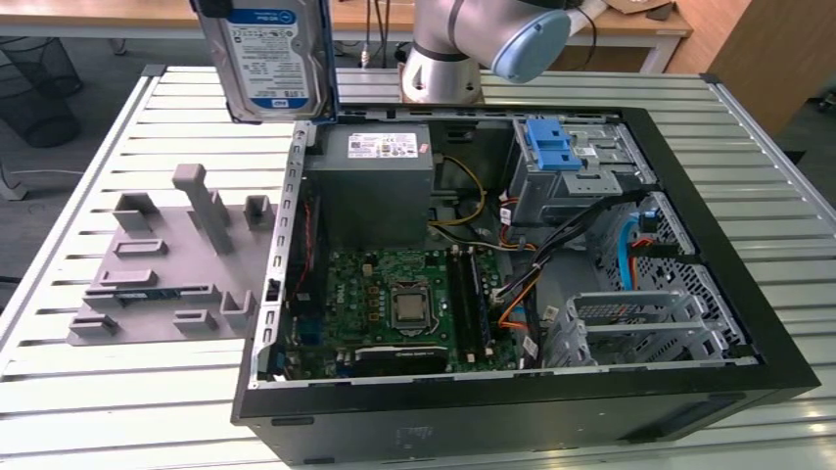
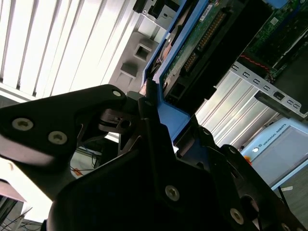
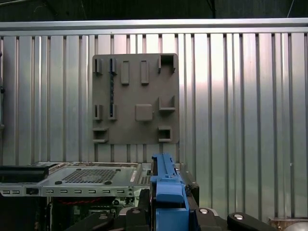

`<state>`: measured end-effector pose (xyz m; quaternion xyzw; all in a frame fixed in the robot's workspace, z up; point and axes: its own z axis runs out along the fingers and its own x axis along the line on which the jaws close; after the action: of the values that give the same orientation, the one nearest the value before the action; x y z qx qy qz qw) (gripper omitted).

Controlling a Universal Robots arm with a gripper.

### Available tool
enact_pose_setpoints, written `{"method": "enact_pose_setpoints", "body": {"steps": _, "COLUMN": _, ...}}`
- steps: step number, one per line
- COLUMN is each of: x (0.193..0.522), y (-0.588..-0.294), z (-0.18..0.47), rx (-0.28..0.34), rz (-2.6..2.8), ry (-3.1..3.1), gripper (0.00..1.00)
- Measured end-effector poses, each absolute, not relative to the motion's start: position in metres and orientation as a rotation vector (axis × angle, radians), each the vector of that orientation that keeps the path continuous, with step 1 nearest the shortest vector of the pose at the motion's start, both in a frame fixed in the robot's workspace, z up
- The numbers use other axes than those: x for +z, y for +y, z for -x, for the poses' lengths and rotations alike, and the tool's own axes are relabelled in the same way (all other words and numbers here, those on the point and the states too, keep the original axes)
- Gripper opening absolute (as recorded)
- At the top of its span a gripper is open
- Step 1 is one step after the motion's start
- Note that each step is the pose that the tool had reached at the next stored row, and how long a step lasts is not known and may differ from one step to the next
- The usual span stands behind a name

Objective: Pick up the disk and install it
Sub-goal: 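Pick up the disk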

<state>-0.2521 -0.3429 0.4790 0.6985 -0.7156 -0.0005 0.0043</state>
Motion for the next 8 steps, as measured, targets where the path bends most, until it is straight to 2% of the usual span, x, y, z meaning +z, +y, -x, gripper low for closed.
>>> {"method": "enact_pose_setpoints", "body": {"steps": 8, "x": 0.479, "y": -0.3429, "z": 0.2471, "rx": -0.002, "rz": -2.189, "ry": -2.242, "gripper": 0.36}}
